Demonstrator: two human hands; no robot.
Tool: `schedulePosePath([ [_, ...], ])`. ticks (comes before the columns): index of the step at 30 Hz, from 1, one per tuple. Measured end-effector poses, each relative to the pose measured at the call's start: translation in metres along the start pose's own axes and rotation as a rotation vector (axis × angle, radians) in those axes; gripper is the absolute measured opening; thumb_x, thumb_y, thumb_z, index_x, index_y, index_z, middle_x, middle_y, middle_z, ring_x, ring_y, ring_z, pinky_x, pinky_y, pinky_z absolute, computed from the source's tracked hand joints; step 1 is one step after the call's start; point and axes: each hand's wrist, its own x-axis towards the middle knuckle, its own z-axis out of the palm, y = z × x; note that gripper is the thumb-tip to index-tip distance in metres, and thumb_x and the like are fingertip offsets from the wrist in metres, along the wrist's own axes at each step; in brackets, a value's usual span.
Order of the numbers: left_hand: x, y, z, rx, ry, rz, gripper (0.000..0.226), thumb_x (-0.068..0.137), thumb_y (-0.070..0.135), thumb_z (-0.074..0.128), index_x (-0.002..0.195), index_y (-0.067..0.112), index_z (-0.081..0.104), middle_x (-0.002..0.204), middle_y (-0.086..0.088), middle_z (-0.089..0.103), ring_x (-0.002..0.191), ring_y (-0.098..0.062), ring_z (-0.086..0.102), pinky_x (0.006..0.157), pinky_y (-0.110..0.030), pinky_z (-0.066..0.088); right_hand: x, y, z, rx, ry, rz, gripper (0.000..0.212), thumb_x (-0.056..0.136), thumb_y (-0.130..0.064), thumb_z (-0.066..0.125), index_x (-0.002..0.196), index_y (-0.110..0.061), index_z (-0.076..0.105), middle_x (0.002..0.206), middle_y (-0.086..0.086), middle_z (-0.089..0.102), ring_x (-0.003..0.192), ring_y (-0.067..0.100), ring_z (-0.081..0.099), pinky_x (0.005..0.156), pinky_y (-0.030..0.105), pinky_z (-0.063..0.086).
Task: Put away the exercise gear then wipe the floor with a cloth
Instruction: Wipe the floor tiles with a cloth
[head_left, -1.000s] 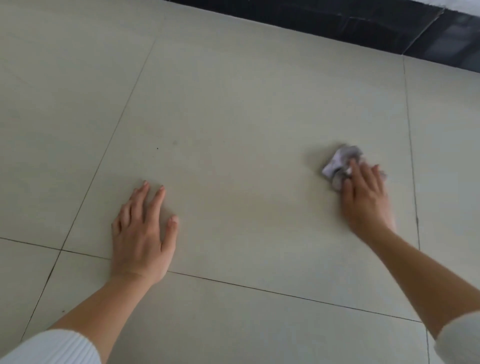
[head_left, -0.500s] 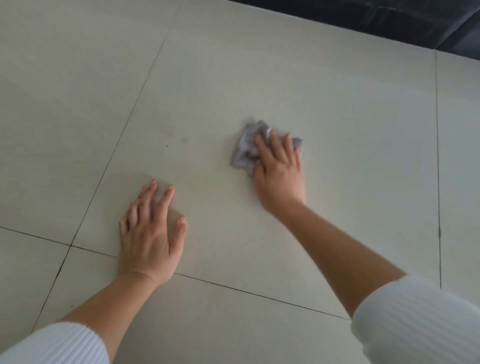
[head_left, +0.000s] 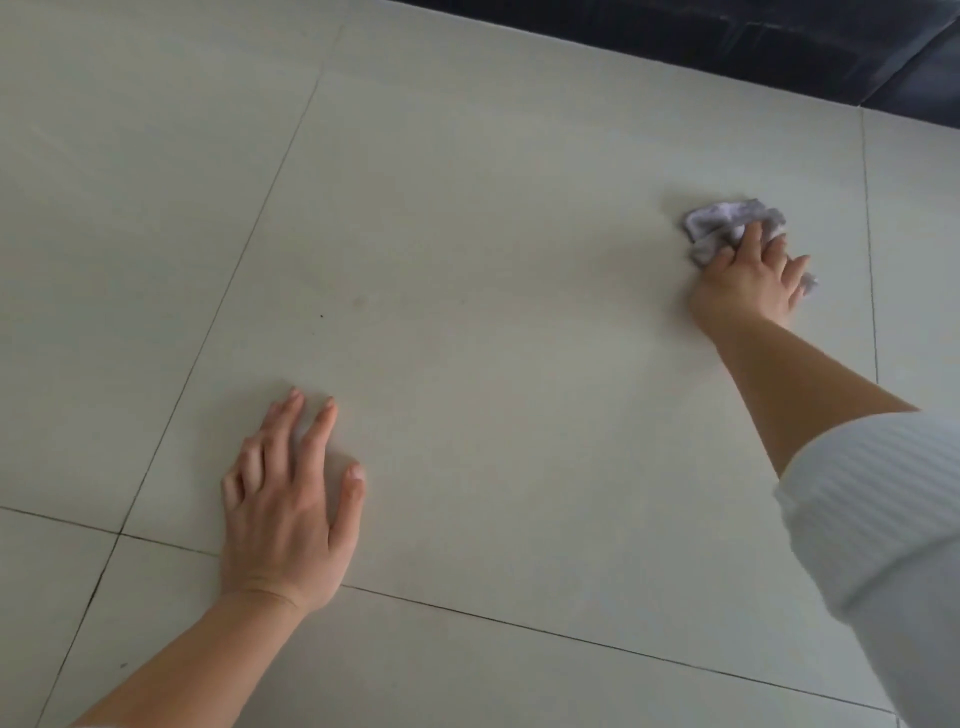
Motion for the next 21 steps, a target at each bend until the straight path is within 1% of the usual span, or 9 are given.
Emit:
schedulePosePath([
  [2, 0.001, 0.0, 0.0, 0.004, -0.001, 0.004, 0.06, 0.088, 0.045, 0.031, 0.14, 0.017, 0.039, 0.151, -0.01, 0.03, 0.129, -0.031, 0.033, 0.095, -0.045, 0.028, 0.01, -0.022, 0.0, -0.007, -0.056, 0.047, 0.054, 0.101, -0.033, 0.022, 0.153, -0.028, 0.008, 0.161, 0.004, -0.001, 0.146, 0.034, -0.009, 0.117, 0.044, -0.006],
  [4, 0.001, 0.0, 0.0, 0.004, -0.006, 0.006, 0.06, 0.088, 0.045, 0.031, 0.141, 0.018, 0.038, 0.151, -0.01, 0.03, 0.128, -0.032, 0.035, 0.096, -0.045, 0.028, 0.011, -0.051, 0.002, -0.04, -0.122, -0.042, 0.056, 0.1, -0.035, 0.024, 0.153, -0.029, 0.007, 0.161, 0.004, -0.004, 0.145, 0.035, -0.011, 0.117, 0.045, -0.008],
  [10, 0.001, 0.001, -0.002, 0.004, -0.016, -0.003, 0.06, 0.087, 0.045, 0.032, 0.14, 0.018, 0.039, 0.151, -0.01, 0.031, 0.127, -0.032, 0.037, 0.094, -0.045, 0.029, -0.073, -0.151, 0.051, -0.063, -0.228, -0.638, 0.054, 0.101, -0.034, 0.029, 0.152, -0.031, 0.014, 0.161, 0.005, 0.002, 0.146, 0.034, -0.007, 0.117, 0.041, -0.005],
  [14, 0.001, 0.001, -0.003, 0.011, -0.023, -0.009, 0.06, 0.087, 0.045, 0.032, 0.14, 0.018, 0.04, 0.151, -0.01, 0.032, 0.126, -0.033, 0.038, 0.094, -0.044, 0.03, -0.138, -0.165, 0.067, -0.115, -0.311, -1.031, 0.051, 0.101, -0.035, 0.03, 0.151, -0.034, 0.016, 0.161, -0.002, 0.006, 0.147, 0.027, -0.005, 0.116, 0.036, -0.008],
  [15, 0.0, 0.001, -0.003, 0.012, -0.023, -0.009, 0.06, 0.087, 0.045, 0.032, 0.14, 0.018, 0.04, 0.151, -0.01, 0.032, 0.127, -0.033, 0.038, 0.094, -0.044, 0.029, -0.139, -0.16, 0.066, -0.1, -0.337, -1.121, 0.05, 0.101, -0.036, 0.031, 0.15, -0.033, 0.022, 0.16, -0.002, 0.011, 0.147, 0.027, -0.001, 0.117, 0.036, -0.005],
  [17, 0.0, 0.0, -0.003, 0.011, -0.021, -0.007, 0.06, 0.087, 0.045, 0.032, 0.14, 0.018, 0.04, 0.151, -0.01, 0.032, 0.128, -0.033, 0.038, 0.095, -0.044, 0.029, -0.122, -0.147, 0.061, -0.086, -0.35, -1.279, 0.048, 0.099, -0.037, 0.034, 0.145, -0.025, 0.039, 0.154, 0.005, 0.031, 0.144, 0.031, 0.02, 0.118, 0.038, 0.009],
  [18, 0.0, 0.0, -0.003, 0.007, -0.019, -0.005, 0.06, 0.087, 0.045, 0.032, 0.14, 0.018, 0.04, 0.151, -0.01, 0.032, 0.129, -0.033, 0.037, 0.096, -0.044, 0.029, -0.104, -0.14, 0.061, -0.079, -0.311, -1.285, 0.05, 0.097, -0.038, 0.032, 0.141, -0.019, 0.045, 0.149, 0.01, 0.039, 0.14, 0.034, 0.03, 0.117, 0.038, 0.016],
  [19, 0.001, 0.0, -0.003, 0.005, -0.021, -0.003, 0.06, 0.087, 0.045, 0.032, 0.14, 0.018, 0.039, 0.151, -0.01, 0.031, 0.129, -0.033, 0.037, 0.096, -0.044, 0.029, -0.083, -0.132, 0.059, -0.048, -0.25, -1.207, 0.053, 0.096, -0.039, 0.029, 0.141, -0.017, 0.046, 0.148, 0.012, 0.04, 0.139, 0.034, 0.032, 0.116, 0.038, 0.018],
  [21, 0.001, 0.0, -0.002, 0.003, -0.026, -0.002, 0.059, 0.088, 0.045, 0.031, 0.141, 0.019, 0.038, 0.152, -0.009, 0.031, 0.129, -0.033, 0.036, 0.097, -0.043, 0.027, -0.045, -0.111, 0.046, -0.016, -0.153, -0.844, 0.053, 0.099, -0.041, 0.026, 0.147, -0.023, 0.034, 0.156, 0.007, 0.026, 0.145, 0.03, 0.018, 0.117, 0.036, 0.01],
])
